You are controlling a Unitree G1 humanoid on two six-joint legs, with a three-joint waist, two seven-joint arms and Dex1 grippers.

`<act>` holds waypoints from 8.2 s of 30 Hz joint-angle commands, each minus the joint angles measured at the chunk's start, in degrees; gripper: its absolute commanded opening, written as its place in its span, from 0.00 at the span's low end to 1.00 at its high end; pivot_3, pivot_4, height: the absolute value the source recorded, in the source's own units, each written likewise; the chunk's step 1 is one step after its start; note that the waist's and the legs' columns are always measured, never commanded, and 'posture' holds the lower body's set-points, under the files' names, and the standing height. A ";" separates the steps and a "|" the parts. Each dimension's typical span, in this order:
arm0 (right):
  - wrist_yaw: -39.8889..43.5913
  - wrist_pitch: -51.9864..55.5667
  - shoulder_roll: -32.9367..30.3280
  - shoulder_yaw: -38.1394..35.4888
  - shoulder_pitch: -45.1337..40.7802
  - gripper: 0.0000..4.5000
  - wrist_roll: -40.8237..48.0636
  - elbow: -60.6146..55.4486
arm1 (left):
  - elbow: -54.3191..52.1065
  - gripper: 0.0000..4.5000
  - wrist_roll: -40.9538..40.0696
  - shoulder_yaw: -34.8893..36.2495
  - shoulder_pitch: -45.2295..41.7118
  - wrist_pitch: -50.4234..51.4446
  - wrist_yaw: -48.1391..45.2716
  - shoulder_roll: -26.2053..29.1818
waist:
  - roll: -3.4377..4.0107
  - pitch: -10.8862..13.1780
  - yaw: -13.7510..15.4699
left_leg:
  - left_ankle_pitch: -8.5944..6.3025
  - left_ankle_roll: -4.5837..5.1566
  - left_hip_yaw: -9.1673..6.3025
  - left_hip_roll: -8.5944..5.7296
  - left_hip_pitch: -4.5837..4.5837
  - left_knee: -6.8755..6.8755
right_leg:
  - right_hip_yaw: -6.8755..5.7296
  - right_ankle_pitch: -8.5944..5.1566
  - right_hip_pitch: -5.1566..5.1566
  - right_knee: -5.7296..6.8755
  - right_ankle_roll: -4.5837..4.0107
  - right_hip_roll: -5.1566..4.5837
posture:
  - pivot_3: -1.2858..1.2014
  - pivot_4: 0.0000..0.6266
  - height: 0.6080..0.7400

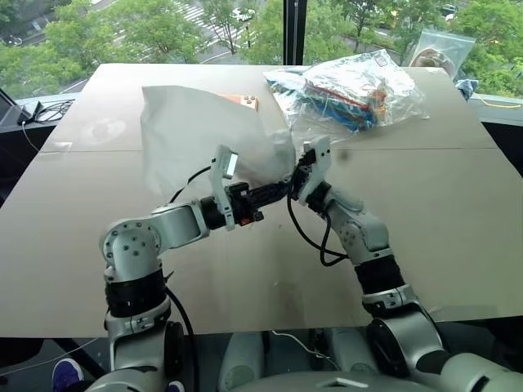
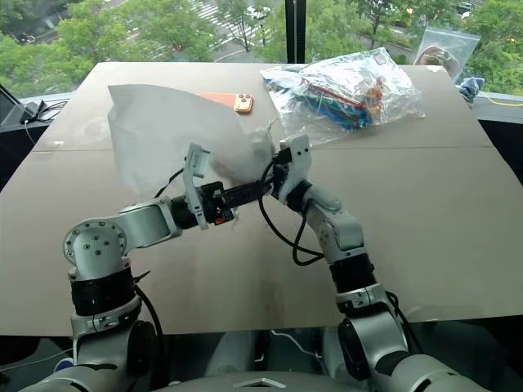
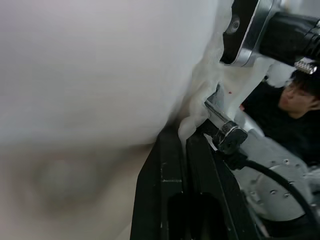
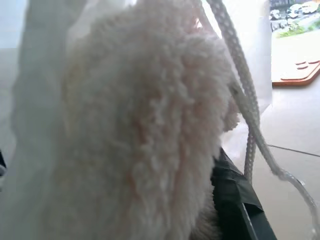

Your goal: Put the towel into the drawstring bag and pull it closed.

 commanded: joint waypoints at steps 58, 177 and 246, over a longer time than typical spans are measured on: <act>1.02 17.38 -15.15 4.91 5.50 0.81 -0.24 -15.13 | 8.13 0.00 -6.65 -11.06 -0.25 -11.43 -11.05 22.37 | 0.02 0.01 -0.09 | 0.01 -0.01 0.05 -0.15 0.04 -0.03 | 0.00 -0.02 -0.04 0.01 -0.01 0.10 | 0.52 0.24 1.00; -25.45 28.46 -27.59 -11.53 0.67 0.00 -18.70 -30.03 | -0.70 0.00 42.74 6.40 7.78 -39.30 15.26 -3.66 | -0.01 0.00 1.36 | 0.00 0.02 0.21 -0.15 -0.03 0.02 | -0.01 -0.04 -0.06 0.02 0.06 0.16 | 0.52 0.24 1.00; 13.30 -0.76 -42.32 -36.76 72.46 0.99 7.47 -58.94 | -6.71 1.00 33.90 3.13 40.13 -51.68 -36.48 21.27 | 0.24 0.09 1.66 | -0.93 0.12 0.22 0.02 0.81 -0.09 | 0.18 -1.04 0.71 -0.16 0.40 0.00 | 0.52 0.24 1.00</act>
